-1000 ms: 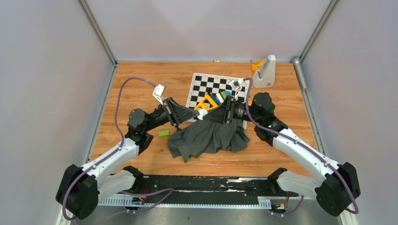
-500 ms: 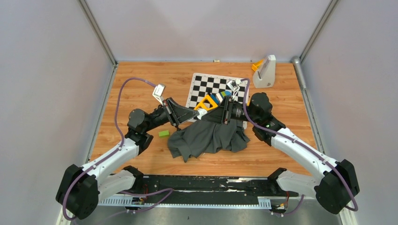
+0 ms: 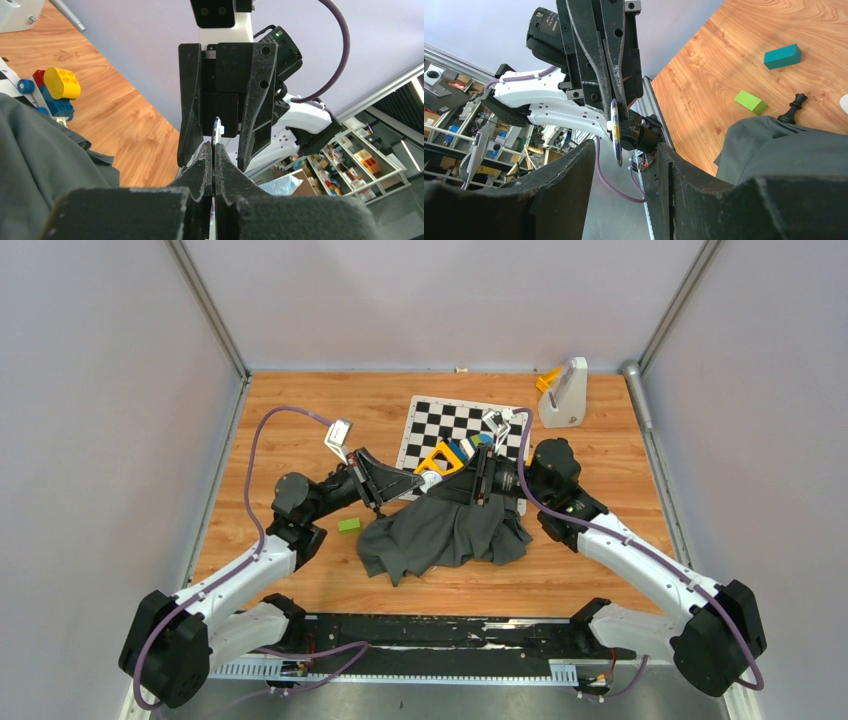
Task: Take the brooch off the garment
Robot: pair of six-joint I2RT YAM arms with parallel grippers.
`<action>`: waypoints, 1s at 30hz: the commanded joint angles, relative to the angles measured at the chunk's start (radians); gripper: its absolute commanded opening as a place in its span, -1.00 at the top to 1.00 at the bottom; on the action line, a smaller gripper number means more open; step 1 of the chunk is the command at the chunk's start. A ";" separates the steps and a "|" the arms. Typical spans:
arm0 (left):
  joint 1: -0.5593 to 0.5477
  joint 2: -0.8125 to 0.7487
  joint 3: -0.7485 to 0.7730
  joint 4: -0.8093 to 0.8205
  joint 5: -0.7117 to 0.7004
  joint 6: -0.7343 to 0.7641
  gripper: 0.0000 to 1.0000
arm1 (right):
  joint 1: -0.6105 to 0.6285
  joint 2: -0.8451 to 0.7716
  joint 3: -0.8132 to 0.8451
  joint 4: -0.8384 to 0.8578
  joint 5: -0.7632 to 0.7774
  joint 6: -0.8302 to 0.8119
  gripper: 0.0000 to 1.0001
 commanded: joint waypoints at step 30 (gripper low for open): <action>0.001 -0.056 -0.007 0.030 0.007 0.053 1.00 | 0.025 -0.002 0.070 -0.089 0.176 0.005 0.76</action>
